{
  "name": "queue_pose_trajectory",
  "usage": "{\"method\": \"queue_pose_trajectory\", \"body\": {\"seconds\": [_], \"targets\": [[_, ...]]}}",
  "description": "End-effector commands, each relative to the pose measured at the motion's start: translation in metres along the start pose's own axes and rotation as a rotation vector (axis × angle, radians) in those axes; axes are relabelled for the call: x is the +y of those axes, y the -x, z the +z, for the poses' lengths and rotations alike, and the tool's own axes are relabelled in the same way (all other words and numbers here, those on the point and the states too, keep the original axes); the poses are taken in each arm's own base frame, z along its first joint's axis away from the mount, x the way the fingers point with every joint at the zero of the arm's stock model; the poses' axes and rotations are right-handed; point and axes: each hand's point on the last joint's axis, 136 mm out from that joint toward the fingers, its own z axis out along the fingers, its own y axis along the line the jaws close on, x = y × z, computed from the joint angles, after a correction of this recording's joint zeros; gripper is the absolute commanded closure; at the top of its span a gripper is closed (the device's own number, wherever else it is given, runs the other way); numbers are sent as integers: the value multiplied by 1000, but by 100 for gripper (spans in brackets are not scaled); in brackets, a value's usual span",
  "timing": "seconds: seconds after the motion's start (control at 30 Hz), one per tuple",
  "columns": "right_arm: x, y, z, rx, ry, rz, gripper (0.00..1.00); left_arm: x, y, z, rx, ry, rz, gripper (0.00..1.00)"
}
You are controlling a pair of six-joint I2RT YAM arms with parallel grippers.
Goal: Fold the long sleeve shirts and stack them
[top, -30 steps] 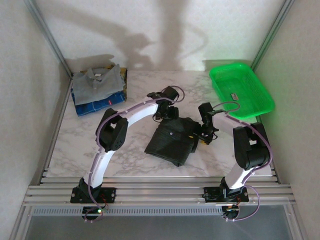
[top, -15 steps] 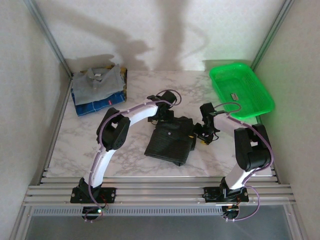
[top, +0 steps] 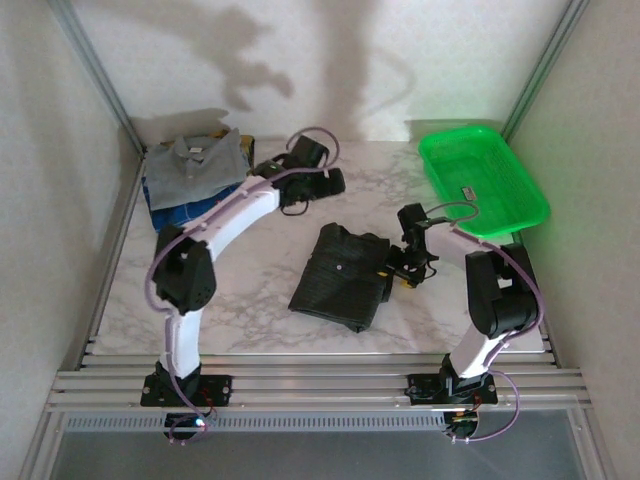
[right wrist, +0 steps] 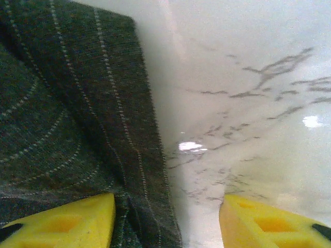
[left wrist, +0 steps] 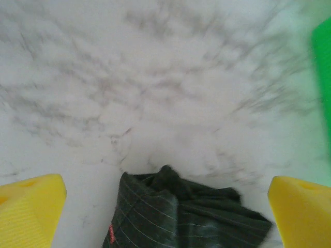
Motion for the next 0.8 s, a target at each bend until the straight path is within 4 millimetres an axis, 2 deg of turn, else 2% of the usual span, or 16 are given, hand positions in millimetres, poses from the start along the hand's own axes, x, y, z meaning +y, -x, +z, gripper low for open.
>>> {"method": "queue_pose_trajectory", "body": {"seconds": [0.0,0.1,0.17,0.33,0.4,0.53,0.6,0.77], "targets": [[54,-1,11,31,141,-107,48,-5,21,-51,-67,-52,-24,1],[57,-2,15,49,94,-118,54,14,21,-77,-85,-32,-26,0],[57,-3,17,64,58,-116,62,32,25,-100,-117,-10,-42,0],[52,1,24,75,-43,-100,90,88,38,-168,-236,15,-129,0],[48,8,16,53,-93,-101,99,114,43,-196,-297,38,-165,1],[40,24,-22,-52,-193,-143,100,147,43,-242,-398,68,-182,0],[35,31,-47,-120,-245,-170,100,158,39,-252,-423,81,-178,0],[21,42,-112,-285,-352,-209,100,175,31,-256,-436,87,-194,1]]}}
